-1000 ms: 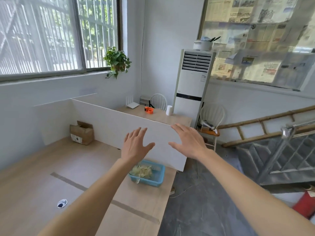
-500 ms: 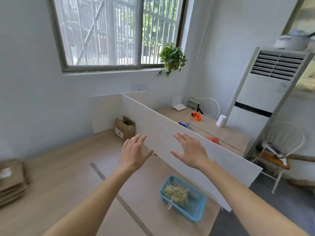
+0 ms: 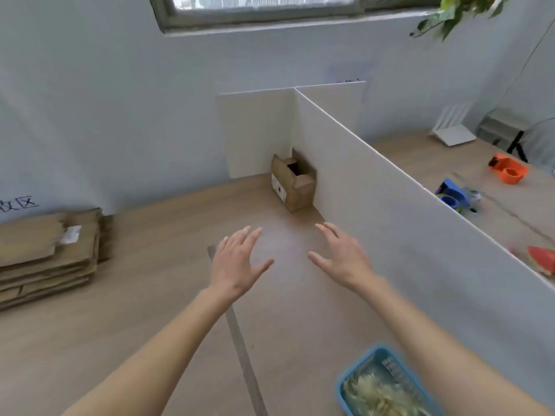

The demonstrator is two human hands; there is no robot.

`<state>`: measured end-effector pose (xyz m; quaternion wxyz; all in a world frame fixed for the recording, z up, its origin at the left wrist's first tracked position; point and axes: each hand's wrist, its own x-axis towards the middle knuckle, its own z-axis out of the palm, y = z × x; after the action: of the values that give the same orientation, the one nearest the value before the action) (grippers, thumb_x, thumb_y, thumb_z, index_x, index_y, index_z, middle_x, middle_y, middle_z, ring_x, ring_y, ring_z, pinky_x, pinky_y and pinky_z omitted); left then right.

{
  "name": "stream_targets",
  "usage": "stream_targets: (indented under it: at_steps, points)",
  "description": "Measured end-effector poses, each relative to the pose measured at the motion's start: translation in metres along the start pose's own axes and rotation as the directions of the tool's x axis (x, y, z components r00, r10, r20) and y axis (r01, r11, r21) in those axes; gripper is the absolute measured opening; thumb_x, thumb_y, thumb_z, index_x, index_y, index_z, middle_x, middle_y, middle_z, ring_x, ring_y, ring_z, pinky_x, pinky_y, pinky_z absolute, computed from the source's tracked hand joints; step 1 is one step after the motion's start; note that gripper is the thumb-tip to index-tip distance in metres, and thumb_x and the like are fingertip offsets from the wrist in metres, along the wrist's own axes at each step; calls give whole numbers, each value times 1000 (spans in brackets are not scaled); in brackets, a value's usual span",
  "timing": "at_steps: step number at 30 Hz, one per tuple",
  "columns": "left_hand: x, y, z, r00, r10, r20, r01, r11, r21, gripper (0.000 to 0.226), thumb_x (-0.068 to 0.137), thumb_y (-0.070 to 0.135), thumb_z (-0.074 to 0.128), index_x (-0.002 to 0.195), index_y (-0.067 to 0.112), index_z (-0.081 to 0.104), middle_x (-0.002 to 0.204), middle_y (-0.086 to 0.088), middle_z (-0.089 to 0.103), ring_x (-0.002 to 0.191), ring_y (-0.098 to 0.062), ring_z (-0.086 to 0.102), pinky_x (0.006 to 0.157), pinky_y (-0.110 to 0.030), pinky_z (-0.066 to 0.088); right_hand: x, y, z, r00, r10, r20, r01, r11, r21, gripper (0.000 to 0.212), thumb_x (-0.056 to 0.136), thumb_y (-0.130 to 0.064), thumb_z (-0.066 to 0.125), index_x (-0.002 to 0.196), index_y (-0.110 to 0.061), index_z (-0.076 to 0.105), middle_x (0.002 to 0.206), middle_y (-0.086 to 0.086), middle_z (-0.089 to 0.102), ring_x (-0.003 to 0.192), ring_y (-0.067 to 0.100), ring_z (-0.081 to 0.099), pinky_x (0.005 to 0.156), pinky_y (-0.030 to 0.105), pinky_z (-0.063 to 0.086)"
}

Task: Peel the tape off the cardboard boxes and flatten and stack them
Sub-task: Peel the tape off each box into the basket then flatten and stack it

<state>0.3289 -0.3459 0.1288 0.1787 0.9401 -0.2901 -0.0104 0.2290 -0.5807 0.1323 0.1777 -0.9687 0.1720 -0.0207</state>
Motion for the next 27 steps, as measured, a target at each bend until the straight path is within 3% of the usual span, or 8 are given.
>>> stream_targets:
  at_steps: [8,13,17,24,27]
  points:
    - [118,-31,117,995,-88,49,87,996,19,72,96,56,59,156,26,37,163,-2,35,150,-17,30,123,-36,18,159,76,86,997,28,71,-29,999,16,76,94,-57,57,158,-30,28,165,-2,27,146,24,37,107,41,42]
    - [171,-52,174,992,-115,51,117,993,-26,70,94,55,62,155,25,41,161,-2,38,148,-20,34,121,-36,21,256,88,121,997,70,-40,-67,995,79,84,92,-58,61,160,-29,21,166,5,23,145,30,37,108,45,41]
    - [203,-72,206,991,-126,41,128,991,-38,69,94,55,62,154,28,41,162,-1,37,147,-20,35,119,-35,23,318,84,143,976,192,-98,-173,969,176,94,85,-61,67,160,-37,15,168,7,13,145,33,35,108,46,40]
    - [227,-92,247,981,-194,7,192,965,-179,64,93,51,64,150,29,46,161,2,39,148,-17,34,119,-38,29,365,78,195,940,258,-221,-200,947,253,86,79,-62,74,149,-39,30,162,15,3,142,39,37,115,46,36]
    - [218,-98,262,980,-198,33,201,961,-190,63,94,52,63,151,31,45,161,5,37,148,-15,33,119,-36,29,374,68,208,915,253,-313,-168,947,275,78,78,-60,76,141,-36,36,159,16,10,138,39,41,110,46,42]
